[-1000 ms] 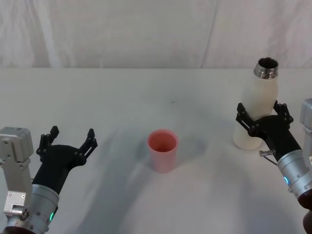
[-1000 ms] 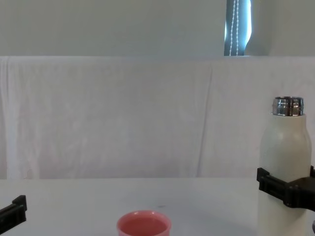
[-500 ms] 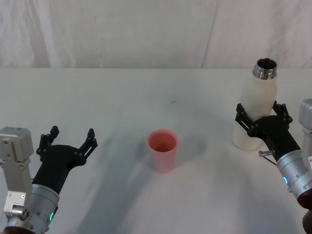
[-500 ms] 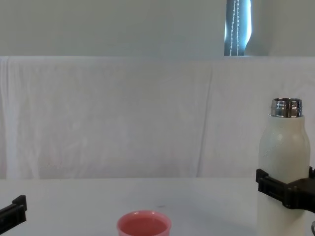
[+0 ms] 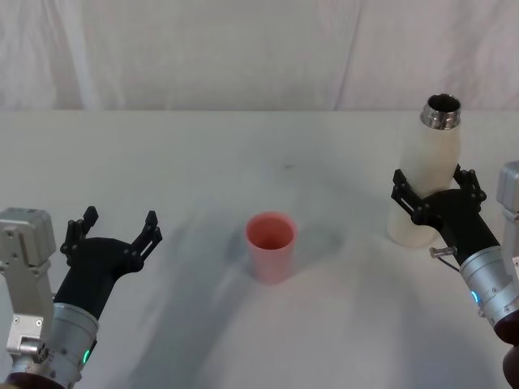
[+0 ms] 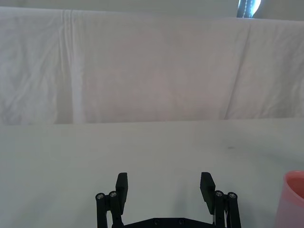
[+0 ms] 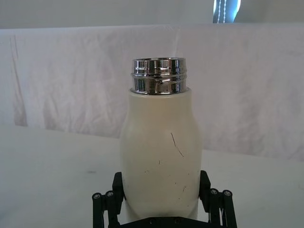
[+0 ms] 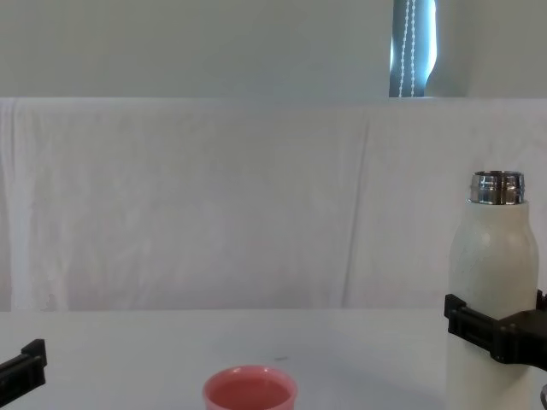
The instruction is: Grasp the thermos with one hand and pour water into the cup lid.
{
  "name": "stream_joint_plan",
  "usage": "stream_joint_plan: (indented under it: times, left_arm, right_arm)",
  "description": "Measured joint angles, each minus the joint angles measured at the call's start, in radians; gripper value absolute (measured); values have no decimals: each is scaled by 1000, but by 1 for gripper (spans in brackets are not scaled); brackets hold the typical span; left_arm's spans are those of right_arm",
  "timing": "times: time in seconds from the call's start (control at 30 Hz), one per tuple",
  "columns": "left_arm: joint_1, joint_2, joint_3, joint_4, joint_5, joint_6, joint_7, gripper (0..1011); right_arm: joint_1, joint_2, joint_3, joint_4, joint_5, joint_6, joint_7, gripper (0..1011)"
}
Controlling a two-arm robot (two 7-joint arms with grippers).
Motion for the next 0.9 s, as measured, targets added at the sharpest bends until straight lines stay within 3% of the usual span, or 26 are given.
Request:
stream_joint_plan:
  times: [0.9]
  left_arm:
    - [0, 0, 0, 0, 0, 0, 0, 1001]
  right_arm:
    - [-1, 0, 0, -1, 0, 0, -1, 951]
